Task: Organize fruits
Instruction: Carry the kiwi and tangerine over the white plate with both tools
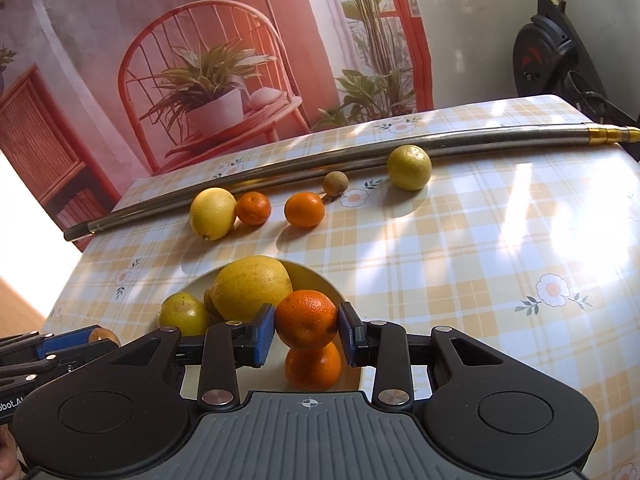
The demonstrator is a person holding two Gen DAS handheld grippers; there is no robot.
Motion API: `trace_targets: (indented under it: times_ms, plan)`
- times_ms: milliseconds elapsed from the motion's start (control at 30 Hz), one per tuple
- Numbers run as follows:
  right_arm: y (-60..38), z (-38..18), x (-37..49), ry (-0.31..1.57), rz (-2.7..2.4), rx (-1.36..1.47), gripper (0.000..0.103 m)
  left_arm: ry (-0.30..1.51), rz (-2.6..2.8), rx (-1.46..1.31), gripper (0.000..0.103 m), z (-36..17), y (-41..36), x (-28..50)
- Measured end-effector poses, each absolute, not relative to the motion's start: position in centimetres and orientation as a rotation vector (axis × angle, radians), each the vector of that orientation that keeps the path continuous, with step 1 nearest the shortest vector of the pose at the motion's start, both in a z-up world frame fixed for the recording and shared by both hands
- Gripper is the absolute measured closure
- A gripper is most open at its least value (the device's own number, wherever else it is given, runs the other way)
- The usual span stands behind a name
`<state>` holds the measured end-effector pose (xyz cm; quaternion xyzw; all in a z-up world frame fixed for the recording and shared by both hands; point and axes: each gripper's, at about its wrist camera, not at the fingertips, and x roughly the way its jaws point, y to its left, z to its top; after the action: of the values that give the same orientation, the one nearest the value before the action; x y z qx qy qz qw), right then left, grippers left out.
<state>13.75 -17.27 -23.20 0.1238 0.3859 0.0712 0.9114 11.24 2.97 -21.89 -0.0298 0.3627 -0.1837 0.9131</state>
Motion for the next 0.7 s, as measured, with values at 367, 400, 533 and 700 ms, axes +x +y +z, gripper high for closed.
trace_targets:
  times_ms: [367, 400, 533, 700]
  plan:
    - [-14.4, -23.8, 15.3, 0.818, 0.187, 0.104, 0.072, 0.759, -0.385, -0.048, 0.073, -23.2, 2.7, 11.5]
    - [-14.3, -23.9, 15.4, 0.821, 0.182, 0.088, 0.072, 0.762, -0.384, -0.050, 0.073, -23.3, 2.7, 11.6]
    - [-13.9, -24.4, 15.5, 0.831, 0.179, 0.055, 0.073, 0.770, -0.381, -0.056, 0.073, -23.6, 2.8, 11.8]
    - [-13.9, -24.7, 15.5, 0.832, 0.168, 0.030, 0.073, 0.771, -0.384, -0.045, 0.073, -23.8, 2.6, 11.8]
